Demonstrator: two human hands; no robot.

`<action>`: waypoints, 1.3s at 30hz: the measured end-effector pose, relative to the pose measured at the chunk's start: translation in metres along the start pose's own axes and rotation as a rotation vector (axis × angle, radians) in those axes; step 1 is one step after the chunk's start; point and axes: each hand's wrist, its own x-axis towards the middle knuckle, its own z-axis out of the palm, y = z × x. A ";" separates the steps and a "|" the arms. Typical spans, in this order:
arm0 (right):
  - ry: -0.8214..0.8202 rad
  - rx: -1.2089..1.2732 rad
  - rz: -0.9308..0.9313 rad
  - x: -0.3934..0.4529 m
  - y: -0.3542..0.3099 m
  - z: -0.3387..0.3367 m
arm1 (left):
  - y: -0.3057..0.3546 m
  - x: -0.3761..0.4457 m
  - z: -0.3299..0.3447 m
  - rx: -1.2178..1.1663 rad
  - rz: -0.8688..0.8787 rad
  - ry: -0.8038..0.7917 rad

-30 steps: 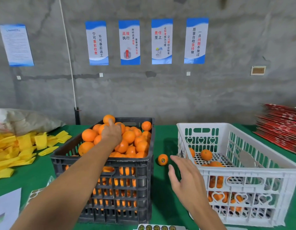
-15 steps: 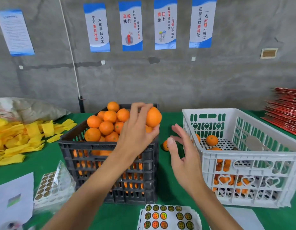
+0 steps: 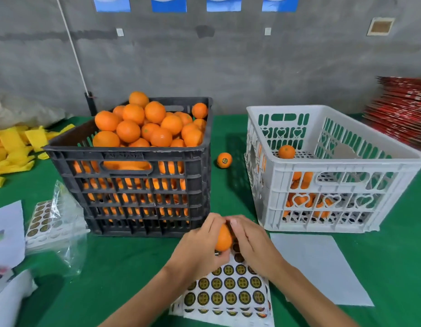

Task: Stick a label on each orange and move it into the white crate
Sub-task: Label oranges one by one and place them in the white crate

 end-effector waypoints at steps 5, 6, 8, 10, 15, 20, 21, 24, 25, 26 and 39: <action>-0.200 -0.189 -0.035 -0.001 0.025 0.006 | -0.017 -0.011 0.009 -0.008 -0.130 0.021; -0.224 -0.216 -0.043 -0.001 0.026 0.006 | -0.018 -0.012 0.010 -0.028 -0.137 0.030; -0.253 -0.217 -0.040 0.000 0.026 0.004 | -0.021 -0.015 0.012 -0.049 -0.143 0.048; -0.242 -0.177 -0.015 0.000 0.027 0.002 | -0.022 -0.019 0.015 -0.100 -0.165 0.063; -0.157 -0.035 0.096 0.007 0.028 0.005 | -0.024 -0.020 0.015 -0.162 -0.186 0.074; -0.117 -0.025 0.151 0.012 0.029 0.007 | -0.024 -0.018 0.014 -0.157 -0.171 0.062; -0.134 -0.031 0.127 0.012 0.029 0.006 | -0.024 -0.018 0.013 -0.157 -0.172 0.061; -0.199 -0.027 0.089 0.008 0.028 0.003 | -0.025 -0.018 0.014 -0.155 -0.163 0.066; -0.206 -0.036 0.089 0.008 0.028 0.004 | -0.024 -0.018 0.014 -0.149 -0.162 0.070; -0.204 -0.042 0.088 0.009 0.028 0.004 | -0.024 -0.018 0.014 -0.143 -0.163 0.073; -0.253 -0.035 0.093 0.006 0.027 -0.002 | -0.023 -0.018 0.013 -0.132 -0.171 0.071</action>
